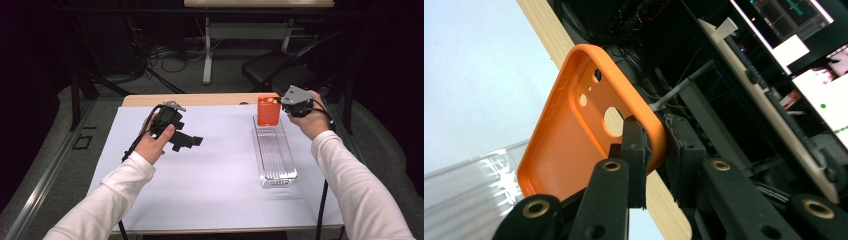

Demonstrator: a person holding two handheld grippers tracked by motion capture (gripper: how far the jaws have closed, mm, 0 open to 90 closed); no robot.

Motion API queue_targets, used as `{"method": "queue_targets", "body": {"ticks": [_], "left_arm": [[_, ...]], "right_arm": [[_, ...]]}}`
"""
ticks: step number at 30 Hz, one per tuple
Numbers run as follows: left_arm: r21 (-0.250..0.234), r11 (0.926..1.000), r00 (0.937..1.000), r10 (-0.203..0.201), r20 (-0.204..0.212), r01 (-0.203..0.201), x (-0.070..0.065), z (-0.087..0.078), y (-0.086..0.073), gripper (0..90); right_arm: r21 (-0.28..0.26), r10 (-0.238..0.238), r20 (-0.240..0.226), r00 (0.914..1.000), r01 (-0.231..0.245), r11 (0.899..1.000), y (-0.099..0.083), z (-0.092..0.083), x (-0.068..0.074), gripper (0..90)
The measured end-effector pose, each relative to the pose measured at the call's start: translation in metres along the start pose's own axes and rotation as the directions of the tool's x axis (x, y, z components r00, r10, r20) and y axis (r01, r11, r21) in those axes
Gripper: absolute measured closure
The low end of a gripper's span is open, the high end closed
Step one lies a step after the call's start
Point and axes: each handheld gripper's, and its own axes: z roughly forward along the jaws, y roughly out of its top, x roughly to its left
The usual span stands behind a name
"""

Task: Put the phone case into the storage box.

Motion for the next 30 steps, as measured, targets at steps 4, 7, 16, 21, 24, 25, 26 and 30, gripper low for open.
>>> {"method": "queue_targets", "body": {"ticks": [4, 7, 16, 21, 24, 25, 26, 30], "left_arm": [[0.001, 1.0000, 1.0000, -0.007, 0.002, 0.007, 0.001, 0.002, -0.001, 9.8], [0.005, 1.0000, 1.0000, -0.005, 0.002, 0.005, 0.001, 0.003, -0.001, 9.8], [0.004, 1.0000, 1.0000, -0.009, 0.000, 0.009, 0.002, 0.002, -0.002, 9.8], [0.005, 0.9999, 0.9999, -0.013, -0.002, 0.013, 0.002, 0.002, -0.003, 9.8], [0.008, 0.9999, 0.9999, -0.011, -0.004, 0.011, 0.002, 0.001, -0.003, 9.8], [0.008, 0.9999, 0.9999, -0.012, -0.005, 0.012, 0.003, 0.001, -0.003, 9.8], [0.008, 0.9999, 0.9999, -0.013, -0.006, 0.013, 0.003, 0.001, -0.003, 9.8], [0.015, 0.9998, 0.9999, -0.013, -0.004, 0.013, 0.004, 0.002, -0.004, 9.8]], "right_arm": [[-0.003, -0.022, 0.018, 0.9996, 0.022, 1.000, -0.004, 0.002, 0.007, 80.0], [-0.008, -0.024, 0.024, 0.9994, 0.024, 1.000, -0.007, 0.004, 0.009, 80.0], [-0.001, -0.029, 0.035, 0.9990, 0.029, 1.000, -0.014, 0.013, 0.016, 80.0], [0.004, -0.031, 0.044, 0.9986, 0.031, 1.000, -0.018, 0.017, 0.020, 80.0], [0.002, -0.025, 0.042, 0.9988, 0.025, 1.000, -0.021, 0.018, 0.021, 80.0], [0.003, -0.026, 0.043, 0.9987, 0.026, 1.000, -0.021, 0.019, 0.022, 80.0], [0.003, -0.024, 0.041, 0.9988, 0.024, 1.000, -0.022, 0.019, 0.023, 80.0], [0.003, -0.021, 0.042, 0.9989, 0.021, 1.000, -0.023, 0.021, 0.024, 80.0]]}}
